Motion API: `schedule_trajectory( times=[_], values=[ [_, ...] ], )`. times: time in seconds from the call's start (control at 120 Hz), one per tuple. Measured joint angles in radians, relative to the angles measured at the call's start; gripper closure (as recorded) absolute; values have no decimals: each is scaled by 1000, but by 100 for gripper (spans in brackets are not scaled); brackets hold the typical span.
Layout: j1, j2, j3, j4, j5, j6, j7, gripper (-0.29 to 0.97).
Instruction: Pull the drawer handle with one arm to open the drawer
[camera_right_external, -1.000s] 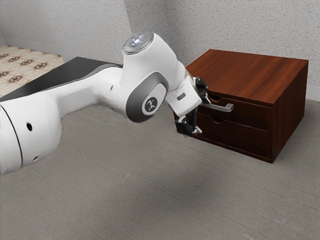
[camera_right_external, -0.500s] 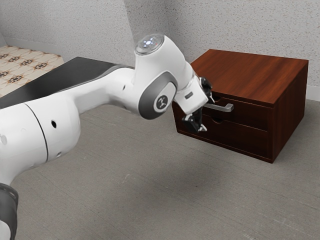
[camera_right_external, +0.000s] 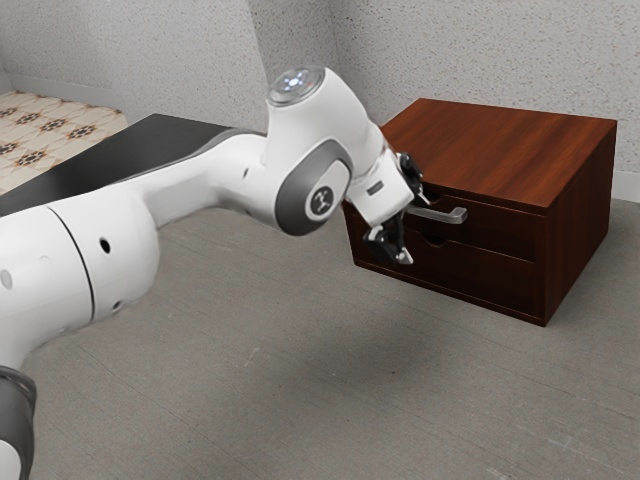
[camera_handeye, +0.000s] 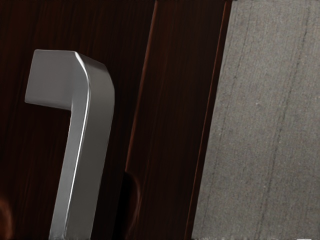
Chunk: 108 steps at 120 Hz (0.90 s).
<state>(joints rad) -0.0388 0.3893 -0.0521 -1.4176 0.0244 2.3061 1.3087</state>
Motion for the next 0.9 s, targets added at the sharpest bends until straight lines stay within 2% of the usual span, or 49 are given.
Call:
schedule_trajectory(
  times=[0.117,0.433,0.592,0.9],
  values=[
    [0,-2,0,-1,-2,-2,0,19],
    [-2,-19,2,-14,-7,-14,1,29],
    [-3,-47,3,-41,-6,-23,1,37],
    [-3,-184,2,-206,-6,-23,-3,45]
  ],
)
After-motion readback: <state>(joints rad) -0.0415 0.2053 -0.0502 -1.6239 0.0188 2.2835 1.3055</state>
